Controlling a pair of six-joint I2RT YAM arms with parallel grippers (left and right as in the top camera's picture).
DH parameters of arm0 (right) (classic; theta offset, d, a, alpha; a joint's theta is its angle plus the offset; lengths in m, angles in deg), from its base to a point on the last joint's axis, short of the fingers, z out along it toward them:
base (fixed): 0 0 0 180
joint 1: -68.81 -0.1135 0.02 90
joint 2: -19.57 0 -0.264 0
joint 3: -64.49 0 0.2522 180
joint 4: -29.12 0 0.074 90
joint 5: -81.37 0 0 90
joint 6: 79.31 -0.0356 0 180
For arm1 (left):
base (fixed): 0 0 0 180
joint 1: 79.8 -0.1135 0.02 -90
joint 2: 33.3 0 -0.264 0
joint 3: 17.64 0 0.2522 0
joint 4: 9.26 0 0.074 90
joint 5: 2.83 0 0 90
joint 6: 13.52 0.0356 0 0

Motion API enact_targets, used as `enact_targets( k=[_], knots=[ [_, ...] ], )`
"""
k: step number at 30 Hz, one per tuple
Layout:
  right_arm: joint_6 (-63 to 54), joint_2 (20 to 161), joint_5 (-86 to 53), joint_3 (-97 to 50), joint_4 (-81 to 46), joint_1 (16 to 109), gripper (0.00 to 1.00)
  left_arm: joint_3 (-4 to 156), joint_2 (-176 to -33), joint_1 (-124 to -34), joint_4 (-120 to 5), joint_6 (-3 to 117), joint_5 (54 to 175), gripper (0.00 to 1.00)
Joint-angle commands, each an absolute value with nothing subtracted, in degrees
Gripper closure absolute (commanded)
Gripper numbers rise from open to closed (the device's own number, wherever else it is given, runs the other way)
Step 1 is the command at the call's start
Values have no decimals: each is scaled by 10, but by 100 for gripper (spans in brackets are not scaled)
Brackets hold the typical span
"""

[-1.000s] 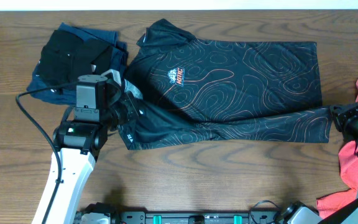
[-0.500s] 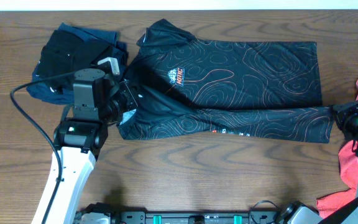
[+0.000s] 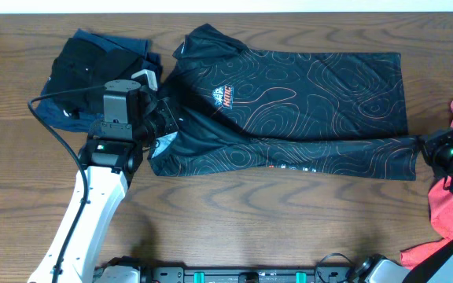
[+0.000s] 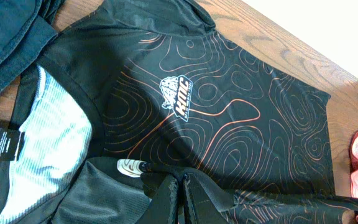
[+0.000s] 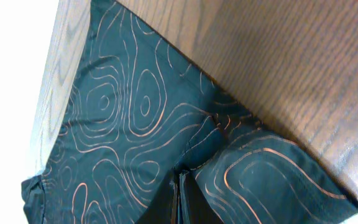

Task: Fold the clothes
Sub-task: 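Fold the shirt's bottom half upward toward the collar with both grippers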

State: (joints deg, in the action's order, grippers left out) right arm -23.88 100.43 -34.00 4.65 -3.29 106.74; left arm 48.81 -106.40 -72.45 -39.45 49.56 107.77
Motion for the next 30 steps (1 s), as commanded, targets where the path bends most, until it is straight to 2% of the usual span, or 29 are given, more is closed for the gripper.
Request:
enact_targets(
  k=[1,6,7,10,13,17,22,25,27,30],
  knots=[
    [-247,1024,-329,36,-20,1062,98,500,-1069,-723,-388,512,1068,94],
    [-247,1049,-337,36,1,1052,93,500,-1069,-723,-387,512,1048,94],
    [-247,1053,-338,36,4,1049,89,500,-1069,-723,-387,512,1046,94],
    [-246,1060,-348,36,19,1039,65,500,-1069,-723,-387,512,1044,94],
    [-232,1059,-378,36,35,1038,52,500,-1069,-723,-386,512,1044,94],
    [-195,1057,-422,36,34,1039,49,500,-1069,-723,-383,512,1044,94],
    [-153,1056,-427,36,-25,1039,48,500,-1070,-723,-383,512,1044,92],
    [-131,1056,-427,36,-56,1039,47,500,-1070,-723,-383,514,1035,83],
    [-128,1056,-427,36,-69,1039,47,500,-1070,-723,-383,514,1025,63],
    [-126,1056,-427,36,-80,1039,47,500,-1070,-723,-384,519,1025,61]
  ],
)
